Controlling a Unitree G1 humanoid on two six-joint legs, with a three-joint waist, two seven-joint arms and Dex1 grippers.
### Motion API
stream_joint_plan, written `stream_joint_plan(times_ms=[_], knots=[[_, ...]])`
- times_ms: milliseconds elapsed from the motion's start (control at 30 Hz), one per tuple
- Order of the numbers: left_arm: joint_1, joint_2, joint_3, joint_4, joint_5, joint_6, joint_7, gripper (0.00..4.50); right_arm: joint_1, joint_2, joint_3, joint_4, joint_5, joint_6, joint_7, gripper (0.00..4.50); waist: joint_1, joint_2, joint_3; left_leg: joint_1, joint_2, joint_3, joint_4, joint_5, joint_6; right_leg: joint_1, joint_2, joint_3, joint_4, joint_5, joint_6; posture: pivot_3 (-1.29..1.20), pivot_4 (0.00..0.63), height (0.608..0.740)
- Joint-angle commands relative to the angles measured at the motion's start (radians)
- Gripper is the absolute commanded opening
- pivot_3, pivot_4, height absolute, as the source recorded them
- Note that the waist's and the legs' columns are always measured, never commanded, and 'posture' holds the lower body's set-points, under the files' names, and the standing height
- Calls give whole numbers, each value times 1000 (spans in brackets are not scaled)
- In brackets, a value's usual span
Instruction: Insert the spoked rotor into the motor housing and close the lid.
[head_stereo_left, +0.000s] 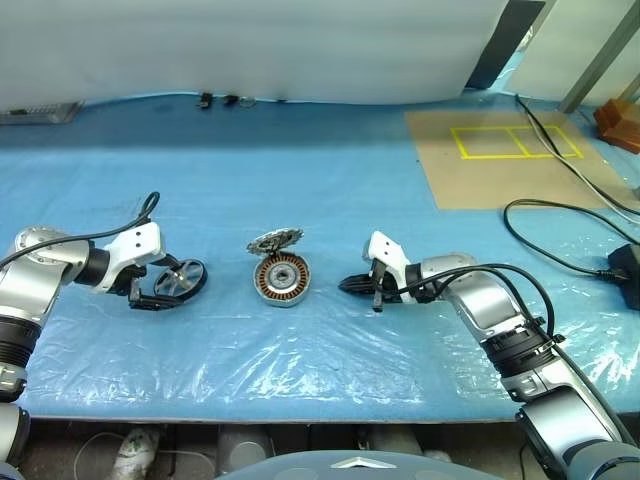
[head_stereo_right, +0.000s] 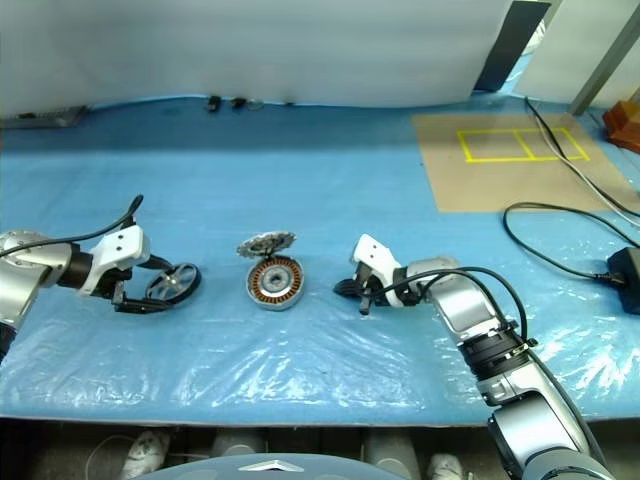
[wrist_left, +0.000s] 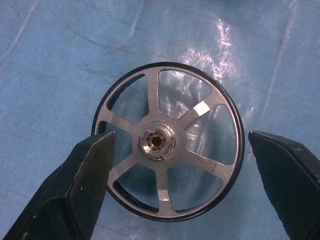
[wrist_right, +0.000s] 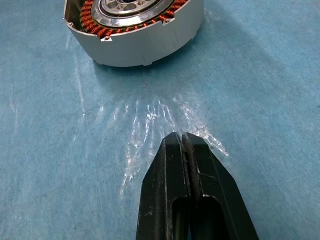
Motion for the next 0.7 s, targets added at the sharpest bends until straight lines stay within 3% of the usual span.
stream_joint_plan(times_ms=[33, 100, 700], knots=[[-15, 0, 14, -12, -13, 6, -5, 3879, 4, -8, -8, -22, -1, -15, -2, 0, 0, 0, 0, 0, 0, 0, 0, 0, 0, 0, 0, 0, 0, 0, 0, 0, 150, 740], [-21, -6, 31, -20, -43, 26, -14, 3214, 5, -8, -7, -22, -1, -16, 0, 0, 0, 0, 0, 0, 0, 0, 0, 0, 0, 0, 0, 0, 0, 0, 0, 0, 150, 740], [39, 5, 9, -27, -9, -10, -17, 3214, -3, -3, -3, -4, -8, -23, 3, 0, -1, 0, 0, 0, 0, 0, 0, 0, 0, 0, 0, 0, 0, -1, -1, 0, 150, 740]])
